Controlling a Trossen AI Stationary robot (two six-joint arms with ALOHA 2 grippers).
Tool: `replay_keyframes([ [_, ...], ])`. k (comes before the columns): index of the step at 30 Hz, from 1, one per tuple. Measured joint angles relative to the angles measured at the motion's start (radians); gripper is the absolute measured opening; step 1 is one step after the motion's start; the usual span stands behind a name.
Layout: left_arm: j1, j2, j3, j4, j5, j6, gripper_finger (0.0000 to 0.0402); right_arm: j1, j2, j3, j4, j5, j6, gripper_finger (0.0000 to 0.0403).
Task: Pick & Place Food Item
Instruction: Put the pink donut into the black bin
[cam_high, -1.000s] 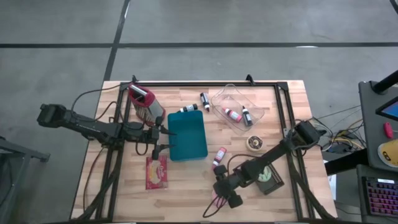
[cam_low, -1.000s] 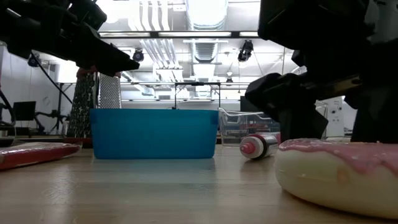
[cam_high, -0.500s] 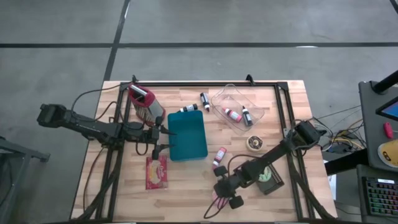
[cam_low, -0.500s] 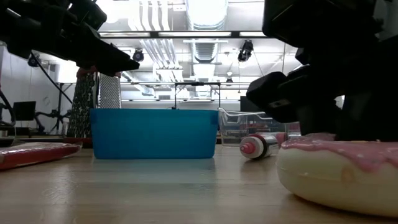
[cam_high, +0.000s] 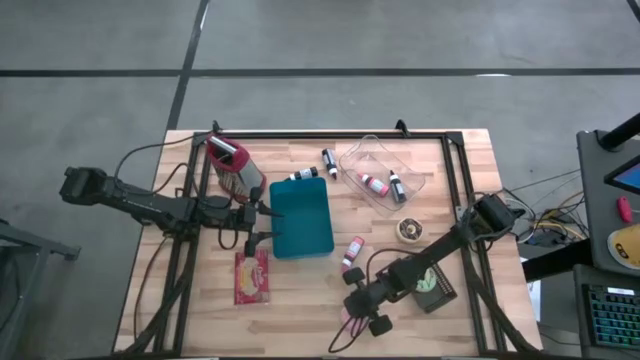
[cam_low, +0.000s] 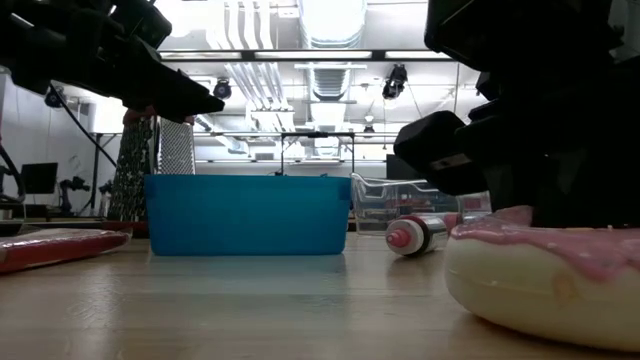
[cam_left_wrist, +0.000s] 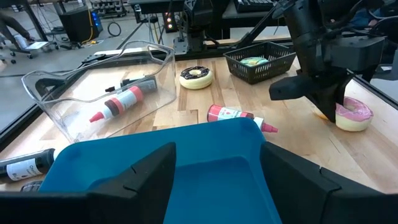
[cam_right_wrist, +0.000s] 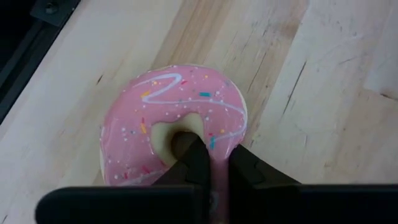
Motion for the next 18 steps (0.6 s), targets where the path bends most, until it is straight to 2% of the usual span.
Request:
replay_keyframes([
  [18, 0.0, 0.0, 0.0, 0.0, 0.0, -0.002, 0.0238, -0.001, -0.001, 0.0, 0.041, 0.03, -0.105, 0.0018],
])
